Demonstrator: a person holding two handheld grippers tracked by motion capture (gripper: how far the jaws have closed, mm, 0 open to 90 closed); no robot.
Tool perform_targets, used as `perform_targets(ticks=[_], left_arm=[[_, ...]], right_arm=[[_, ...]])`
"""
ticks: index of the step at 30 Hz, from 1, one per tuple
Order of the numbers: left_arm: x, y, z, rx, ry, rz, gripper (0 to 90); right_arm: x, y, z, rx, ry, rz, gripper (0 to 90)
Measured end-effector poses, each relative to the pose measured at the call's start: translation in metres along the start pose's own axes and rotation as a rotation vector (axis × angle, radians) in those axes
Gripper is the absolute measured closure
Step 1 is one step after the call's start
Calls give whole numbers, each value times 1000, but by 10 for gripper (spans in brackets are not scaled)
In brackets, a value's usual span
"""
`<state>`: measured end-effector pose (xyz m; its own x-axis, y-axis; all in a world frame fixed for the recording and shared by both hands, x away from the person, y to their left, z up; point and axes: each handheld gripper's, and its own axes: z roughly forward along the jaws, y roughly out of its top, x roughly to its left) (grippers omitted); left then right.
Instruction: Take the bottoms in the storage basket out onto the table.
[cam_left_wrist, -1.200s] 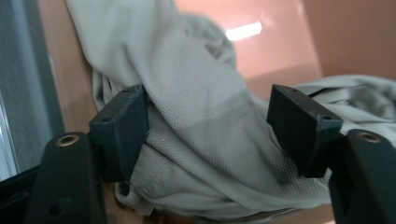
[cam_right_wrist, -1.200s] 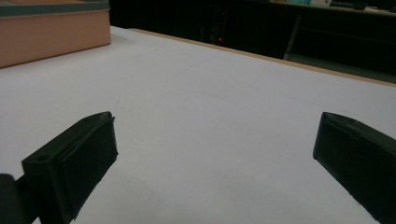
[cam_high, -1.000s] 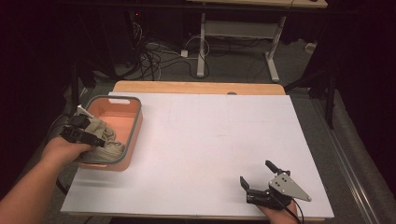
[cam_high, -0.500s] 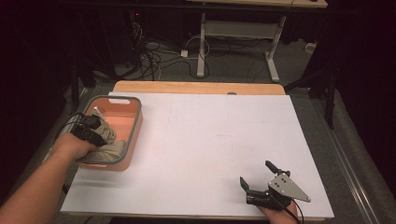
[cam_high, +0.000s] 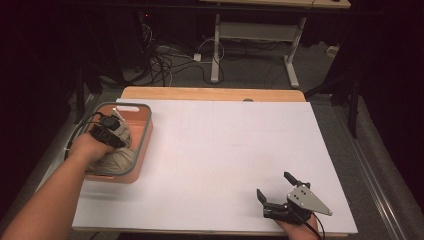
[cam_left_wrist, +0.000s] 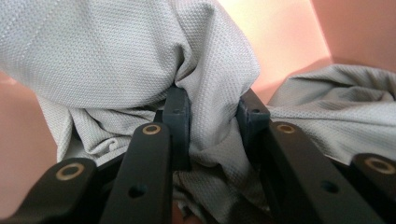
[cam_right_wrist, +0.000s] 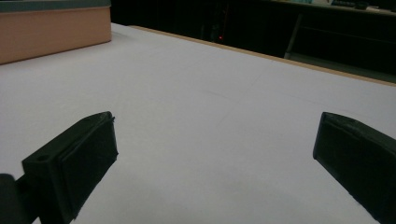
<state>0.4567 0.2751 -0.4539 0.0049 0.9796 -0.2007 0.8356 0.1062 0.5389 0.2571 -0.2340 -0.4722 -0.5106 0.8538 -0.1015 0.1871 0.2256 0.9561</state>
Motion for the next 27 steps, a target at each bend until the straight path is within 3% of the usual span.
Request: perform_targets(ticks=[3, 5, 8, 11, 16, 19, 22, 24, 25, 27], left_arm=[[4, 4, -6, -16, -16, -53, 600], [9, 5, -11, -11, -9, -101, 462], [14, 5, -20, -20, 10, -138, 281], [22, 7, -34, -18, 20, -229, 140], [34, -1, -39, 57, 62, -315, 73], [37, -3, -32, 89, 60, -354, 72], [30, -1, -19, 108, 72, -357, 88], [25, -1, -10, 138, 118, -330, 56], [22, 0, -7, 165, 92, -340, 70], [19, -3, 3, 193, 90, -340, 108]], right_arm=[[0, 0, 0, 1, 3, -1, 6], [0, 0, 0, 1, 3, -3, 6], [1, 0, 0, 0, 5, -2, 6], [1, 1, -2, -4, 1, -7, 7], [1, 3, -4, -15, -5, -7, 6], [2, 4, -4, -17, -2, -11, 7], [3, 4, -4, -13, 0, -19, 7], [3, 4, -4, -11, -3, -19, 7], [3, 3, -4, -11, -4, -19, 7], [3, 3, -3, -6, -3, -19, 7]])
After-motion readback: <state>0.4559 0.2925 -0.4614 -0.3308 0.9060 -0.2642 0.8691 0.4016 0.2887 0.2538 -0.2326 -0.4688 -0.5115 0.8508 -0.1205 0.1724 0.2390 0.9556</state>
